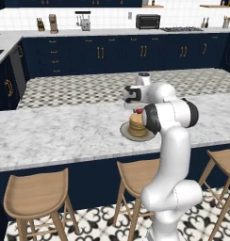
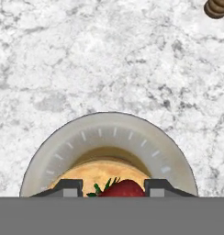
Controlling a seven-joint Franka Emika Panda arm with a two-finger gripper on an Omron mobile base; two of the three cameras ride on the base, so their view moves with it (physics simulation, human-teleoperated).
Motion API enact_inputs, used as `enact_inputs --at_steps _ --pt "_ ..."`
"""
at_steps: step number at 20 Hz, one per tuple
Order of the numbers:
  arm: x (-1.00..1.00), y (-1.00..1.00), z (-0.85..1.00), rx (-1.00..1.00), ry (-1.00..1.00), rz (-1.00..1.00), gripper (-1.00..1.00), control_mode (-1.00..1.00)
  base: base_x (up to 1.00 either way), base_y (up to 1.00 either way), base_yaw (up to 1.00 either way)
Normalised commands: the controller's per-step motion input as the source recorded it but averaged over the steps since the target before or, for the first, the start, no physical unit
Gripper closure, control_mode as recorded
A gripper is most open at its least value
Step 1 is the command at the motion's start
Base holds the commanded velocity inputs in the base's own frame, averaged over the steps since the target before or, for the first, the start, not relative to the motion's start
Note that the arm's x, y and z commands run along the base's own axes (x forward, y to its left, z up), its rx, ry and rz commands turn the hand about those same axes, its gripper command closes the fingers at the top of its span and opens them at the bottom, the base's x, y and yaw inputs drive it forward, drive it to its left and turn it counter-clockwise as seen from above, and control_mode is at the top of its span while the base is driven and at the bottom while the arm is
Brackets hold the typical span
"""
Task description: Take the strawberry from the fridge and place it on top of the pancake, located on the dining counter.
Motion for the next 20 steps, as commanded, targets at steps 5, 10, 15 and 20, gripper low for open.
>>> enact_inputs --at_steps 5,10,15,20 --pt "-0.03 0.09 -0.05 0.00 0.00 0.00 1.00 -1.00 0.00 0.00 0.00" --pt "-0.31 0.00 0.00 0.00 0.00 0.00 1.00 -1.00 0.00 0.00 0.00" --pt "-0.34 0.00 -0.01 0.00 0.00 0.00 1.00 -1.00 0.00 0.00 0.00" --pt "0.01 0.00 -0.08 0.00 0.00 0.00 1.00 -1.00 0.00 0.00 0.00"
